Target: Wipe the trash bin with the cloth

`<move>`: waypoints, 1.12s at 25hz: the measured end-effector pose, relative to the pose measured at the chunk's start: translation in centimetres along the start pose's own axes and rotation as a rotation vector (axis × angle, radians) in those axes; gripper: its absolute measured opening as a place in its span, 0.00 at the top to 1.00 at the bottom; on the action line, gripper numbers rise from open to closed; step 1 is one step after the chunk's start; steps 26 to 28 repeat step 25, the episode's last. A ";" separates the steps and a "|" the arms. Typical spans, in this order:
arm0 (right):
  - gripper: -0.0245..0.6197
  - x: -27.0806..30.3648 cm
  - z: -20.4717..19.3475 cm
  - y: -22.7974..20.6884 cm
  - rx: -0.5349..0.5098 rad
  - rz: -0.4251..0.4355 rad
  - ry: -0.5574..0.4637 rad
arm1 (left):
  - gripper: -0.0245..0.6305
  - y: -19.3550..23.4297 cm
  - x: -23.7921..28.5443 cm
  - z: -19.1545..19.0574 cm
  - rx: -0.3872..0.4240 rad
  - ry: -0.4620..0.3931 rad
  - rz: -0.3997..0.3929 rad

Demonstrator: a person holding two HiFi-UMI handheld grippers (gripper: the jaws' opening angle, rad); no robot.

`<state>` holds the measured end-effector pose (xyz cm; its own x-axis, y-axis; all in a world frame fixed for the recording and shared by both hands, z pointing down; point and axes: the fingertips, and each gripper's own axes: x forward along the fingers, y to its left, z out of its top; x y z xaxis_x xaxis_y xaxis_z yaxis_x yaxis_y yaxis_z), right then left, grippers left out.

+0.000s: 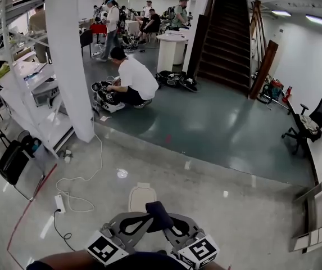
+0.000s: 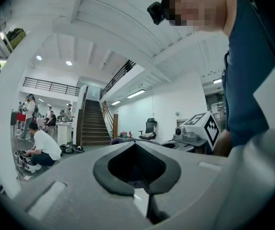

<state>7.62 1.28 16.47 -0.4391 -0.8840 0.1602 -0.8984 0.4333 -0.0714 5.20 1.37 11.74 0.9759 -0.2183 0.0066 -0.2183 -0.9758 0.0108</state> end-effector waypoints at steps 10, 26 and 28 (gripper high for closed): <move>0.88 -0.3 0.7 0.6 -0.004 0.008 -0.019 | 0.97 -0.4 -1.0 0.6 0.030 0.008 0.012; 0.88 -0.5 1.0 1.7 -0.004 0.028 -0.017 | 0.97 -0.9 -2.5 0.7 0.031 0.013 0.044; 0.88 -0.5 1.0 1.7 -0.004 0.028 -0.017 | 0.97 -0.9 -2.5 0.7 0.031 0.013 0.044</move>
